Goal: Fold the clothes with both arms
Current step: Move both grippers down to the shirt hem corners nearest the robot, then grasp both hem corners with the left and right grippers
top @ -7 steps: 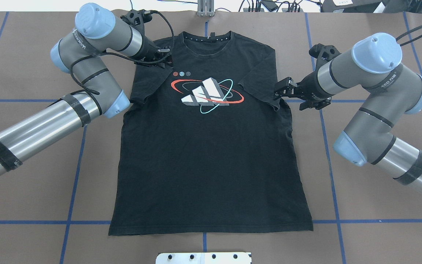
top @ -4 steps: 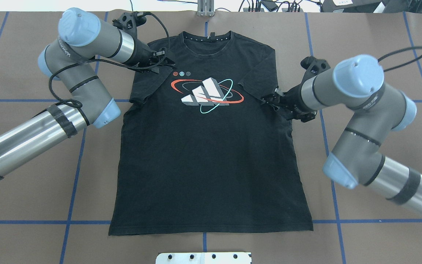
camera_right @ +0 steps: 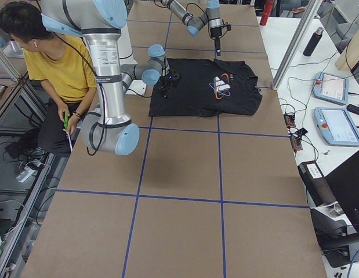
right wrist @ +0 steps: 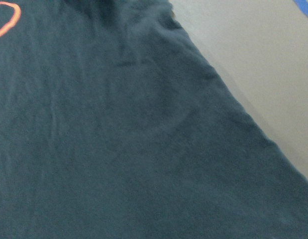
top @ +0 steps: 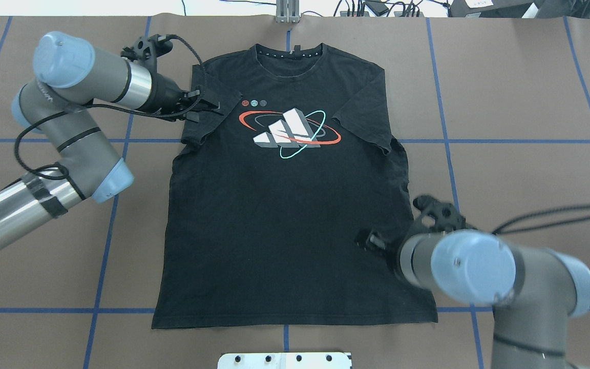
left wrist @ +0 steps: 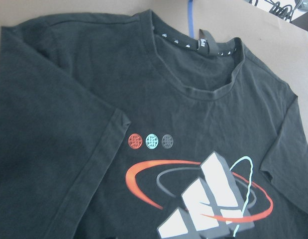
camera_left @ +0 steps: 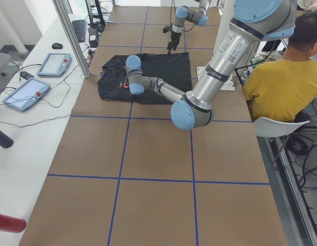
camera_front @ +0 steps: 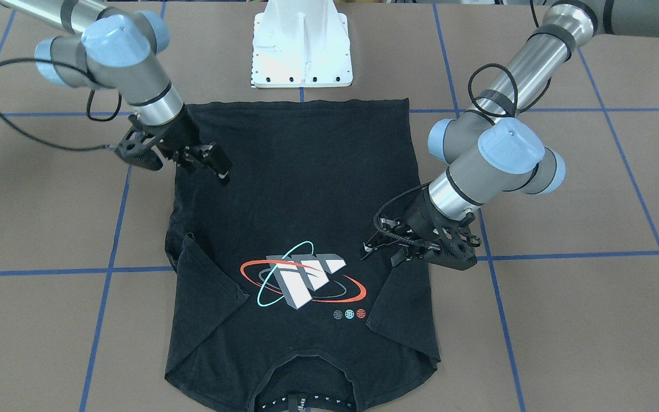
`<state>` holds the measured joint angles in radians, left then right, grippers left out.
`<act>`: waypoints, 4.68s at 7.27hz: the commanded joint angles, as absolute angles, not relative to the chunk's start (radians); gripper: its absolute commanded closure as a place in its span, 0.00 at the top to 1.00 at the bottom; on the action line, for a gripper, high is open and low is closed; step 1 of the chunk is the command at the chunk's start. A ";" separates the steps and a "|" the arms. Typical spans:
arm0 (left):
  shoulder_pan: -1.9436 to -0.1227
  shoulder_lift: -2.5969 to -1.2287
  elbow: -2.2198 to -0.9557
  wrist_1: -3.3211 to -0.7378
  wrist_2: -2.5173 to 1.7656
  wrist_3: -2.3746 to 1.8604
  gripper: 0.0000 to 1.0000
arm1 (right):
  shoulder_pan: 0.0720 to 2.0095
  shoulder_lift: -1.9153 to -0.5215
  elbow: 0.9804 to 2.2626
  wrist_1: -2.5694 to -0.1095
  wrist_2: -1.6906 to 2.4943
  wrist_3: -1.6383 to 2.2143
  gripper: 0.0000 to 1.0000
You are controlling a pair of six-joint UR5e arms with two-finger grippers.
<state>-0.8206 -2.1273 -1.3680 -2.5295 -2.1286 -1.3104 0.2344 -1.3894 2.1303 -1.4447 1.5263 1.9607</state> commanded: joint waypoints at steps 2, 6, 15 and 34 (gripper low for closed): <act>-0.819 -2.020 -1.477 -2.530 -2.144 -1.315 0.80 | 0.069 -1.555 2.158 -1.459 1.344 2.066 0.96; -0.808 -2.020 -1.480 -2.531 -2.148 -1.347 0.82 | 0.025 -1.585 2.160 -1.462 1.353 2.068 0.91; -0.807 -2.022 -1.476 -2.530 -2.149 -1.347 0.82 | 0.014 -1.617 2.154 -1.459 1.368 2.088 0.00; -0.129 -1.514 -2.033 -2.221 -1.638 -1.822 0.51 | 0.017 -1.667 2.264 -1.462 1.430 2.086 0.00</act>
